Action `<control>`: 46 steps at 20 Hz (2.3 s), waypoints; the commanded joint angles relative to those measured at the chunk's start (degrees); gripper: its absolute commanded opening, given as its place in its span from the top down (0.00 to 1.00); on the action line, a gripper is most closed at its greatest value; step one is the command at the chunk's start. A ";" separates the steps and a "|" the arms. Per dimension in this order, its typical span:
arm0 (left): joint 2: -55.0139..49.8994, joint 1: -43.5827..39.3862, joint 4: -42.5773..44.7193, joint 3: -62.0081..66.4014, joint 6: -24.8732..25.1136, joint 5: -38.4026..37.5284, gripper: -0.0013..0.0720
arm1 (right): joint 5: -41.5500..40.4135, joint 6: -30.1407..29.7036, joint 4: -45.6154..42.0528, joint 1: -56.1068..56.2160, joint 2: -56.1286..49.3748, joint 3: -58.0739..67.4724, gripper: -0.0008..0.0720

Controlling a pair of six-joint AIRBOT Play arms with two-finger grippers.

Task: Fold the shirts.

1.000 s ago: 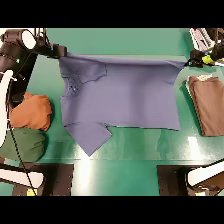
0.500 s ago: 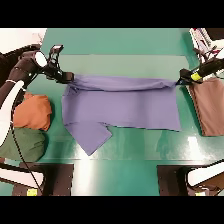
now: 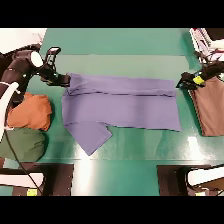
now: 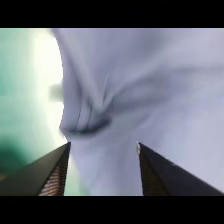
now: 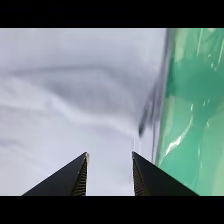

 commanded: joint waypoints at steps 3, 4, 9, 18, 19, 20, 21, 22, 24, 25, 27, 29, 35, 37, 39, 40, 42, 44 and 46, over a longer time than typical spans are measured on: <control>10.78 0.00 1.44 -11.98 -1.51 -10.54 0.30 | 0.17 -0.76 3.13 -4.00 15.61 -15.02 0.54; 13.53 0.00 -0.02 -16.83 -1.57 -10.21 0.30 | -0.09 -0.87 4.76 -4.33 18.21 -17.27 0.48; 24.57 0.00 -14.58 -38.32 -2.91 -3.15 0.30 | -3.72 -0.90 9.57 -4.28 27.63 -25.05 0.34; 25.99 0.00 -23.61 -50.05 -2.84 4.66 0.30 | -3.85 -0.90 9.49 -4.31 33.70 -25.46 0.34; 25.99 0.00 -24.24 -50.07 -2.84 6.08 0.30 | -3.96 -0.90 9.49 -4.31 33.99 -25.46 0.34; 25.99 -0.07 -24.65 -50.07 -2.82 7.17 0.30 | -3.98 -0.90 9.49 -4.31 34.10 -25.46 0.34; 25.99 -0.07 -24.76 -50.18 -2.84 8.28 0.30 | -3.91 -0.90 9.49 -4.31 34.10 -25.46 0.34; 25.99 -0.07 -24.76 -50.40 -2.84 9.31 0.30 | -3.72 -0.90 9.46 -4.31 34.10 -25.46 0.34; 25.99 -0.07 -25.73 -50.42 -2.84 10.40 0.30 | -3.58 -0.90 9.44 -4.31 34.10 -25.46 0.34; 25.99 -0.04 -26.86 -50.42 -2.84 11.13 0.31 | -3.43 -0.90 9.42 -4.31 34.10 -25.46 0.34; 25.99 -0.04 -28.20 -50.42 -2.58 13.07 0.93 | -3.15 -0.90 8.81 -4.39 34.10 -25.49 0.34; 25.99 -0.04 -29.31 -50.29 -2.32 14.01 0.95 | -3.06 -0.90 8.63 -5.55 34.03 -25.49 0.34; 32.74 -0.04 -28.72 -50.12 -1.29 12.48 0.95 | 1.42 -0.90 0.00 -14.58 34.03 -36.72 0.21; 33.97 -0.04 -28.72 -50.05 -1.25 11.98 0.95 | -1.20 -0.92 0.11 -18.23 32.89 -44.89 0.19; 33.97 -0.04 -28.76 -50.01 -0.94 11.41 0.95 | -4.48 -2.23 2.56 -20.59 30.62 -51.32 0.26; 33.97 -0.07 -28.76 -50.01 -0.90 11.26 0.95 | -5.84 -2.95 5.05 -21.07 29.35 -53.18 0.31; 33.97 -0.04 -28.74 -50.01 -0.90 11.26 0.95 | -9.27 -4.31 9.55 -20.57 26.77 -55.01 0.33; 33.97 -0.04 -28.72 -50.01 -0.87 11.21 0.95 | -12.81 -4.28 11.15 -18.62 25.05 -54.88 0.33; 33.97 -0.04 -28.68 -50.01 -0.87 11.23 0.95 | -13.88 -4.26 10.99 -15.91 23.61 -53.59 0.41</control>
